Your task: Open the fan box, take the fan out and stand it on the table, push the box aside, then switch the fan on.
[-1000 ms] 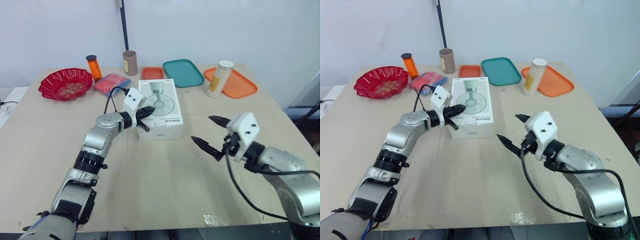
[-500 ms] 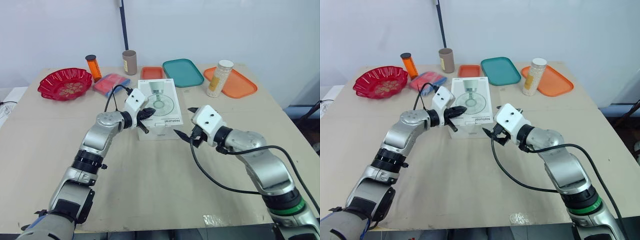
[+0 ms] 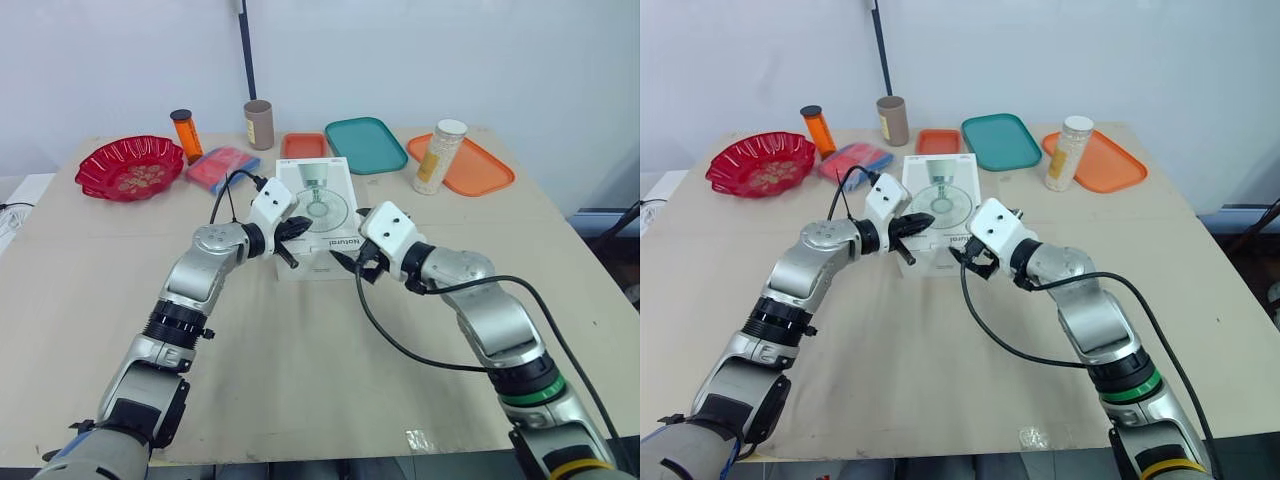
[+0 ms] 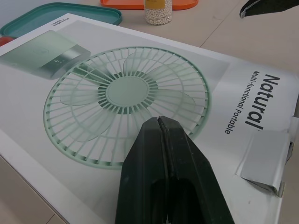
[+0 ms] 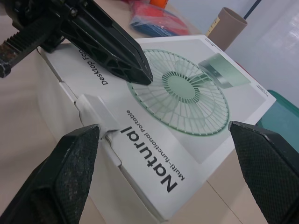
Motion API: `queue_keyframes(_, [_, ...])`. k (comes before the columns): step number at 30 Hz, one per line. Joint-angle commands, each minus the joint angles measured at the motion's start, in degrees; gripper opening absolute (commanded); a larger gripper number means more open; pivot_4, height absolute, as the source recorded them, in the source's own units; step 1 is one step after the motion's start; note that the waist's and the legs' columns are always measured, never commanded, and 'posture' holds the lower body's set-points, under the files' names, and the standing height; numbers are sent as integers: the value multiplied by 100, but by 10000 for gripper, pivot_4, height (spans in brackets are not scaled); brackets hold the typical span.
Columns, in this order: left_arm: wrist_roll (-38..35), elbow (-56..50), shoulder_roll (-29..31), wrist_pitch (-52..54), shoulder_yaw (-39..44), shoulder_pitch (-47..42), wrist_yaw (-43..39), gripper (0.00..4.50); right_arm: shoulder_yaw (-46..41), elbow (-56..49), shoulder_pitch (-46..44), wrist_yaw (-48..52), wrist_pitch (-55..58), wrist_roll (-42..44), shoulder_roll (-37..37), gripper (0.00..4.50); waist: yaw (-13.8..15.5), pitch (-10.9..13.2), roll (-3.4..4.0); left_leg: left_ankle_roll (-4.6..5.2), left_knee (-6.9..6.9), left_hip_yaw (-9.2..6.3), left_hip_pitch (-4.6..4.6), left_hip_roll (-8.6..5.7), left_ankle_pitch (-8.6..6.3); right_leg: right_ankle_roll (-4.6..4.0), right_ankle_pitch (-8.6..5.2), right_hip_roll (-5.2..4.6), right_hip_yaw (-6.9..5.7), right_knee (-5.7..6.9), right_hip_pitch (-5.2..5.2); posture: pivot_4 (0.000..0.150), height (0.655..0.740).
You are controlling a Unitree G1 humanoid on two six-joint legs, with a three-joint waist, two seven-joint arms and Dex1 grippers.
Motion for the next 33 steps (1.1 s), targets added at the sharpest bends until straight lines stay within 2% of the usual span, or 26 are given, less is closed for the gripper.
queue_keyframes(1, [69,-31,18,67,-61,107,-27,479,6,-47,-126,42,-147,-99,65,45000,1,0,0,0,0,0,0,0,0,0,0,0,0,0,0,1500,7400])
queue_keyframes(23, [107,-284,28,-103,-208,273,-320,479,-116,327,-411,31,-174,-245,454,45000,0,0,0,-1,0,0,-2,0,1,-1,3,-1,0,0,-3,1500,7400])
queue_keyframes(33, [131,-269,11,-179,-220,292,-365,479,-103,368,-470,123,-221,-281,396,45000,1,0,0,-1,0,0,-5,-1,0,-1,3,-1,0,-1,-4,1500,7400])
